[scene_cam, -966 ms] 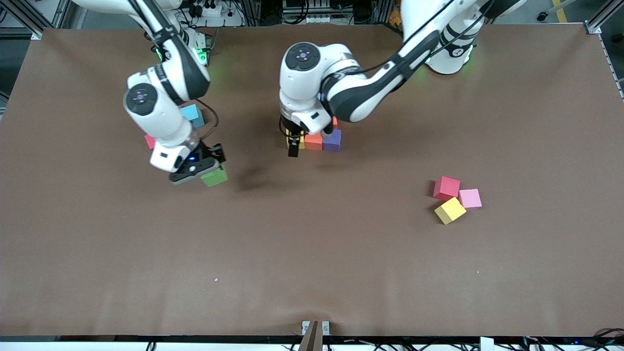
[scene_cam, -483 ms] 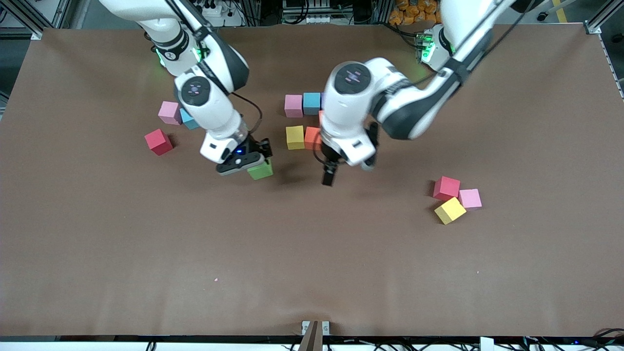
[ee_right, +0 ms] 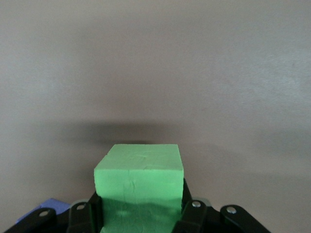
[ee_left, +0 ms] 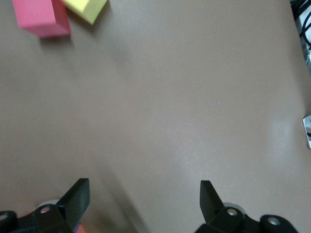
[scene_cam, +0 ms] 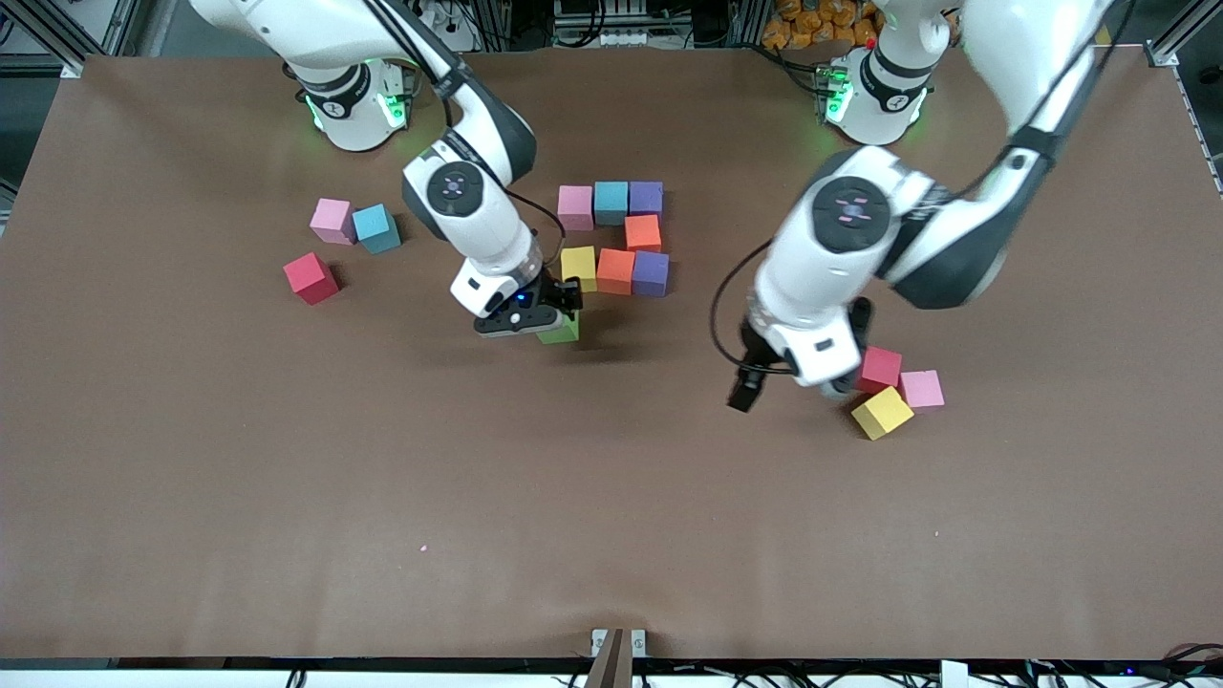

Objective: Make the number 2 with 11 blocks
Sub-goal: 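Place the green cube below yellow with the right gripper while left reaches yellow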

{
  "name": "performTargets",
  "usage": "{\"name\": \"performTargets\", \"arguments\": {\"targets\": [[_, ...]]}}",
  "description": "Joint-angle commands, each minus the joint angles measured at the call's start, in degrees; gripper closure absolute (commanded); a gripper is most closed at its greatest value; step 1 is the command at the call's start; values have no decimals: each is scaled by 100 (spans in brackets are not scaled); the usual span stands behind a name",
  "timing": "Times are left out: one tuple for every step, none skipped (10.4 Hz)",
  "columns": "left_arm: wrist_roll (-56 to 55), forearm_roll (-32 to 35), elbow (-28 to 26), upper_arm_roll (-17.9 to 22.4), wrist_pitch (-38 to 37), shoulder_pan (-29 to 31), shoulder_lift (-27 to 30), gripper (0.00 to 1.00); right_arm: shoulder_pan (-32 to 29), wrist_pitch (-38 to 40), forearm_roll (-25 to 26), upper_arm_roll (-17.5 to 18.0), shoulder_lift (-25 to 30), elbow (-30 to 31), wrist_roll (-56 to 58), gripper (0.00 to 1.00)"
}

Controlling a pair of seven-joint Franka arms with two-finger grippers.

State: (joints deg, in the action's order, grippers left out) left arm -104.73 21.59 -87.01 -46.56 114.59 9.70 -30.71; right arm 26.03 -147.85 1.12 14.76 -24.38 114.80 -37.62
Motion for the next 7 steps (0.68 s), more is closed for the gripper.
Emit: {"name": "performTargets", "arguments": {"targets": [[453, -173, -167, -484, -278, 723, 188, 0, 945, 63, -7, -798, -391, -317, -176, 68], [628, -164, -159, -494, -593, 830, 179, 0, 1017, 63, -50, -800, -479, -344, -193, 68], [1169, -77, -168, -477, -944, 875, 179, 0, 1088, 63, -68, -800, -506, -344, -237, 68], [1566, -68, -202, -450, -1191, 1076, 179, 0, 1193, 63, -60, -800, -559, -344, -368, 68], [2022, -7, -272, -450, -1211, 1304, 171, 0, 1289, 63, -16, -800, -646, -370, -439, 68], [3019, 64, -360, -450, -1220, 1515, 153, 0, 1299, 63, 10, -800, -699, -414, -439, 68], [3977, 82, -457, -450, -1211, 1735, 136, 0, 1299, 63, 11, -808, -735, -406, -439, 68]]}}
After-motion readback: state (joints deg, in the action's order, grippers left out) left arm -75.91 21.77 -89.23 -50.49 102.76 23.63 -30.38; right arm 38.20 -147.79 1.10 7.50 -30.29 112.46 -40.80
